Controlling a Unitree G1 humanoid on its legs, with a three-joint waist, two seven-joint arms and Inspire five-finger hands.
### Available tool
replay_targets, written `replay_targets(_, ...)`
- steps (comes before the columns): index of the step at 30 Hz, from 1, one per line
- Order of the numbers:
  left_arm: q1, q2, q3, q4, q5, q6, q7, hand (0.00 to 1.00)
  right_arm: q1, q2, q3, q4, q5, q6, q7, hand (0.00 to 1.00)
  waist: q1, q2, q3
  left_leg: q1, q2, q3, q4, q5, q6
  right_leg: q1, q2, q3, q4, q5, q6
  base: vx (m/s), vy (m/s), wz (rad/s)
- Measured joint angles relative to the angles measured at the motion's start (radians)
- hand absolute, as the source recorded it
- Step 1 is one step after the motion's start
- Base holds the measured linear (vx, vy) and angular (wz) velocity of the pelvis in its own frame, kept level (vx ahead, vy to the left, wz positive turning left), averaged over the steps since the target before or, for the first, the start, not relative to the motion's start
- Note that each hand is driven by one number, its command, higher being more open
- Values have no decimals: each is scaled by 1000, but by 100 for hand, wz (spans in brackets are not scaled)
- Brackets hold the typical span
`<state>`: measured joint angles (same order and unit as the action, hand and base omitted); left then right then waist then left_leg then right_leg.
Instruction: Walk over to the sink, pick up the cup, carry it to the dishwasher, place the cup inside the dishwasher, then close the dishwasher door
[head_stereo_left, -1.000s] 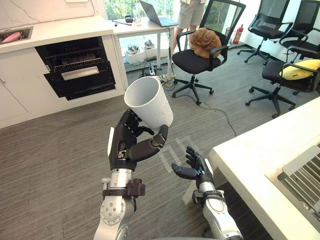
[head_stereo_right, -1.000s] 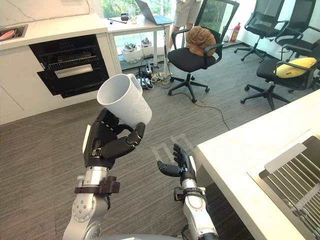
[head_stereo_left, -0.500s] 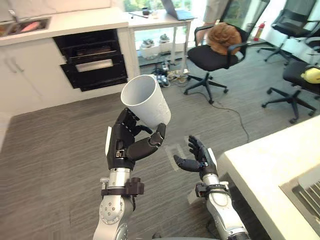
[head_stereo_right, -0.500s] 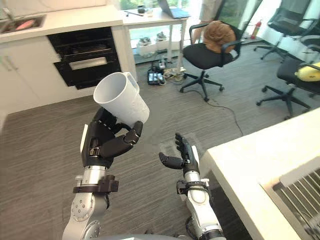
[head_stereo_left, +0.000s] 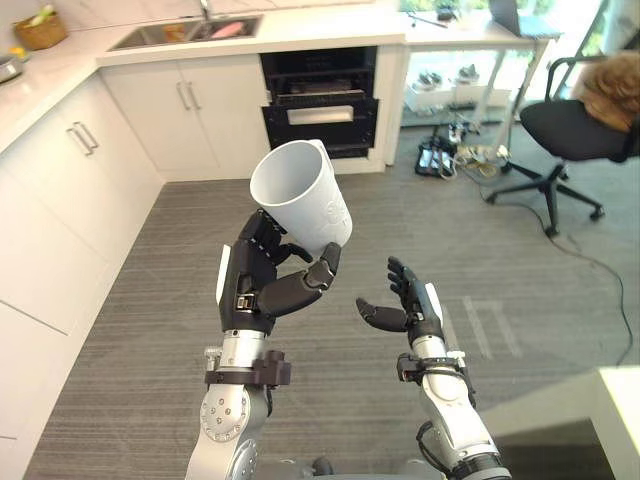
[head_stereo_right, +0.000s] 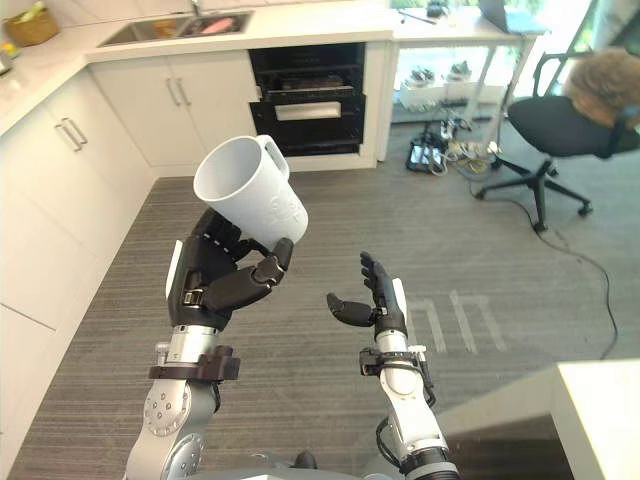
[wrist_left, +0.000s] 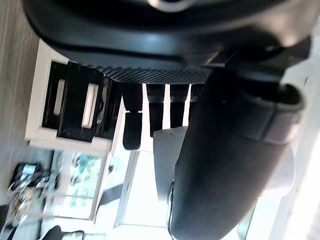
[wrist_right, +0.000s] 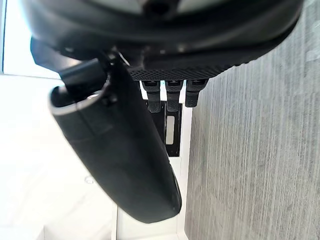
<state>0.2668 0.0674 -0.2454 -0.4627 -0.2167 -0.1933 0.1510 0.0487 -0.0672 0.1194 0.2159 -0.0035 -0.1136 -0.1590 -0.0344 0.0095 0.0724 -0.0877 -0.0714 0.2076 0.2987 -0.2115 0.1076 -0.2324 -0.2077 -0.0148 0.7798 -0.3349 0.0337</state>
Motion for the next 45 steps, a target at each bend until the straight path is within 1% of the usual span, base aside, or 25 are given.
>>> replay_targets(1, 0, 2, 11, 0, 0, 1, 3, 30, 13, 6, 0, -20, 0, 0, 4, 90, -2, 0, 0, 11, -3, -33, -12, 0, -10, -30, 51, 88, -79, -7, 14, 203, -55, 60)
replay_targets(2, 0, 2, 12, -1, 0, 1, 3, 30, 22, 8, 0, -34, 0, 0, 7, 90, -3, -3, -2, 12, -6, -44, -14, -1, -16, -34, 65, 113, -119, -5, 19, 291, -107, 85)
replay_targets(3, -2, 8, 11, -3, -2, 0, 3, 30, 50, 10, 2, -79, 0, 0, 11, 90, -1, -23, -1, 21, -23, -68, -14, -8, -29, -42, 69, 132, -241, 52, 28, 207, -109, 65)
replay_targets(4, -1, 9, 12, -1, -2, 2, 3, 30, 60, 9, 4, -97, 0, 0, 15, 90, -1, -34, 1, 28, -27, -70, -7, -17, -44, -41, 68, 145, -260, 81, 76, 216, -127, 59)
replay_targets(5, 4, 6, 10, -1, -2, 7, 3, 30, 66, 6, 4, -105, 0, 0, 17, 90, 4, -29, -2, 30, -17, -69, -5, -20, -50, -26, 75, 136, -270, 81, 74, 170, -117, 20)
replay_targets(7, 26, -2, 9, -9, -1, 7, -3, 30, 86, -5, 4, -152, 1, 0, 28, 90, 19, -14, -12, 35, 33, -68, -8, -35, -83, 14, 114, 108, -332, 96, 50, 200, -143, 3)
replay_targets(9, 36, -6, 9, -9, -3, 7, -10, 30, 86, -10, 3, -171, 1, 0, 33, 90, 18, -14, -12, 56, 52, -69, -25, -37, -88, 43, 131, 97, -365, 101, 42, 147, -113, 1)
replay_targets(10, 46, -10, 10, -9, -9, 7, -22, 30, 87, -20, -1, -181, 1, 0, 36, 90, 18, -13, -17, 69, 61, -71, -37, -36, -93, 65, 140, 93, -393, 106, 34, 145, -71, 0)
replay_targets(13, 57, -16, 17, -7, -21, 9, -37, 30, 92, -38, -19, -190, 2, 0, 41, 90, 17, -5, -32, 83, 70, -75, -44, -32, -101, 113, 148, 87, -471, 130, 32, 154, -16, -1)
replay_targets(14, 59, -16, 30, -3, -23, 13, -43, 30, 99, -44, -31, -190, 2, 0, 45, 90, 15, -2, -39, 72, 67, -75, -10, -28, -108, 142, 142, 87, -514, 149, 32, 125, 75, 8)
replay_targets(15, 56, -10, 50, 2, -26, 15, -47, 30, 101, -35, -34, -188, 2, 0, 47, 90, 15, -31, -28, 9, 52, -71, 86, -48, -111, 170, 104, 86, -545, 157, 38, 108, 84, 12)
replay_targets(16, 56, -9, 55, 3, -30, 15, -47, 30, 102, -32, -41, -182, 2, -1, 46, 90, 15, -34, -30, 3, 50, -71, 32, -69, -98, 177, 91, 85, -554, 159, 42, 79, 84, 18)
replay_targets(17, 61, -18, 62, 4, -38, 16, -48, 30, 100, -28, -64, -167, 3, -2, 48, 90, 14, -17, -39, 35, 70, -56, -155, 76, -102, 187, 89, 81, -554, 157, 47, 46, 36, 10)
replay_targets(18, 80, -30, 130, 8, -40, 27, -45, 30, 124, 15, -113, -110, 1, 4, 53, 90, -8, -14, -69, 61, 92, -75, -231, 157, -108, 216, 129, 101, -697, 267, 44, 35, 22, 6)
replay_targets(22, 80, -32, 129, 8, -40, 27, -45, 30, 124, 15, -113, -110, 1, 4, 53, 90, -9, -16, -68, 62, 93, -69, -231, 156, -108, 210, 131, 110, -697, 267, 44, 0, 0, -4)
replay_targets(25, 70, -39, 122, 15, -40, 27, -42, 30, 133, 24, -115, -110, 2, 4, 43, 90, -9, -24, -55, 57, 98, -56, -228, 156, -109, 201, 133, 115, -699, 270, 42, -8, -4, -11)
replay_targets(27, 41, -39, 99, 63, -41, 27, -41, 30, 159, 32, -120, -102, 2, 4, 23, 90, -9, -32, -47, 41, 104, -59, -223, 157, -111, 191, 127, 81, -700, 270, 40, -31, -23, 7)
replay_targets(30, 33, -42, 74, 148, -52, 38, -31, 30, 165, 41, -122, -66, 3, 5, -2, 90, -12, -28, -34, 11, 121, -60, -202, 155, -122, 167, 112, -23, -679, 271, 38, -8, -56, 1)
replay_targets(31, 31, -43, 71, 154, -55, 39, -28, 30, 165, 42, -123, -64, 3, 6, -4, 90, -12, -29, -28, 9, 123, -61, -199, 154, -124, 164, 112, -30, -675, 270, 38, -1, -74, 9)
replay_targets(33, 21, -57, 59, 200, -60, 54, -17, 30, 164, 47, -150, -50, 4, 16, -31, 90, -11, -24, -6, -35, 141, -77, -163, 148, -149, 140, 122, -68, -648, 257, 21, -21, -100, 23)
replay_targets(37, 21, -64, 55, 206, -60, 76, -5, 30, 152, 43, -189, -24, 10, 29, -69, 90, -7, -23, 8, -48, 151, -74, -149, 146, -162, 144, 126, -96, -637, 245, 14, 7, -65, 24)
replay_targets(39, 20, -68, 82, 205, -61, 76, 5, 30, 132, 44, -192, -24, 10, 30, -80, 90, -6, -23, 9, -55, 157, -71, -134, 133, -174, 143, 131, -95, -641, 245, 14, 27, -23, -5)
replay_targets(42, 17, -67, 106, 205, -61, 76, 11, 30, 111, 44, -189, -24, 10, 30, -80, 90, -1, -21, 10, -66, 166, -65, -102, 107, -168, 143, 138, -87, -647, 245, 14, 16, 2, -11)
replay_targets(44, 17, -68, 114, 205, -61, 76, 18, 30, 97, 43, -188, -24, 10, 30, -80, 90, 13, -20, 11, -78, 176, -57, -52, 68, -163, 139, 143, -72, -645, 225, 19, 12, 22, -21)
replay_targets(45, 17, -68, 114, 202, -61, 76, 19, 30, 93, 40, -188, -24, 10, 30, -80, 90, 18, -19, 11, -82, 179, -54, -29, 49, -160, 139, 144, -67, -638, 208, 15, 65, 55, -17)
